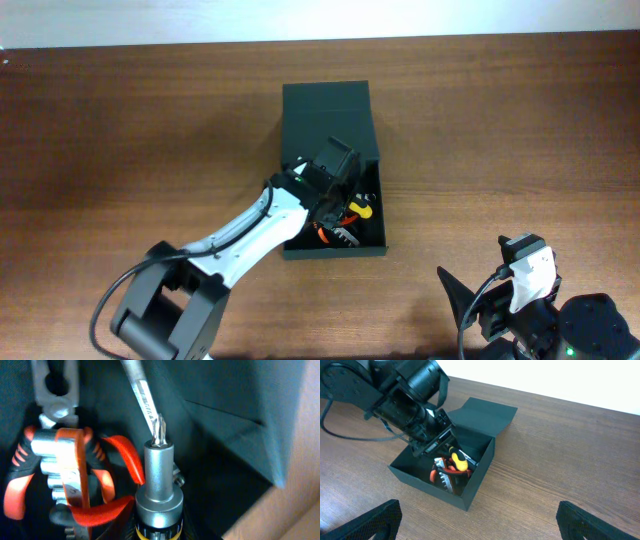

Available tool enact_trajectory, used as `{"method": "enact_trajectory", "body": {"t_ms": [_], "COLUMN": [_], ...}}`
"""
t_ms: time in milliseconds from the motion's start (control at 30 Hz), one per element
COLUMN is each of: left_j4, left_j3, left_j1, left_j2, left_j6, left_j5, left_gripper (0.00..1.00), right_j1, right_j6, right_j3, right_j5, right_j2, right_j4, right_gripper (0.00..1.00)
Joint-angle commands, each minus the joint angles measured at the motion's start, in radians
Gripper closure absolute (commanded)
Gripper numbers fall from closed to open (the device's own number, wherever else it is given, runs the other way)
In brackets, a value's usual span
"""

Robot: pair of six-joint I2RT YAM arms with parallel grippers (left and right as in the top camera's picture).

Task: Pack container
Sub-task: 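Carry screwdriver with left gripper and lower it into box, then open left gripper and withdraw it from the box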

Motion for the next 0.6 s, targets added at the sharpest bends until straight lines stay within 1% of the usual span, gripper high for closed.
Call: {"method": "enact_trajectory", "body": {"t_ms": [0, 200, 233, 300, 333, 400, 567], "left_j4": [0.005, 0.006, 0.006, 0.006, 0.005, 0.006, 0.011], "left_j3": [0.018, 0.018, 0.018, 0.018, 0.018, 0.018, 0.022], "left_j1": [-0.003, -0.003, -0.003, -0.003, -0.003, -0.003, -0.003], "left_j2": [0.039, 0.088, 0.096, 0.104, 0.105, 0.105, 0.099], "left_j6": [-0.132, -0.132, -0.132, -0.132, -0.132, -0.132, -0.127], "left_j5": [-0.013, -0.012, -0.012, -0.012, -0.013, -0.013, -0.012], "left_gripper": [0.78, 0.77, 0.68, 0.56, 0.53, 0.51, 0.51], "right_j1": [-0.006, -0.006, -0.006, -0.006, -0.006, -0.006, -0.006], "right_j6": [0.008, 0.008, 0.008, 0.008, 0.008, 0.008, 0.008], "right_j3": [-0.002, -0.002, -0.002, -0.002, -0.002, -0.002, -0.002], "right_j5": [0.009, 0.009, 0.009, 0.009, 0.009, 0.009, 0.009], "right_j2": [0.001, 0.001, 0.001, 0.001, 0.001, 0.001, 0.001], "right_j4": [0.003, 0.003, 0.003, 0.003, 0.003, 0.003, 0.003], "right_gripper": [0.01, 0.01, 0.01, 0.01, 0.01, 0.01, 0.01]}}
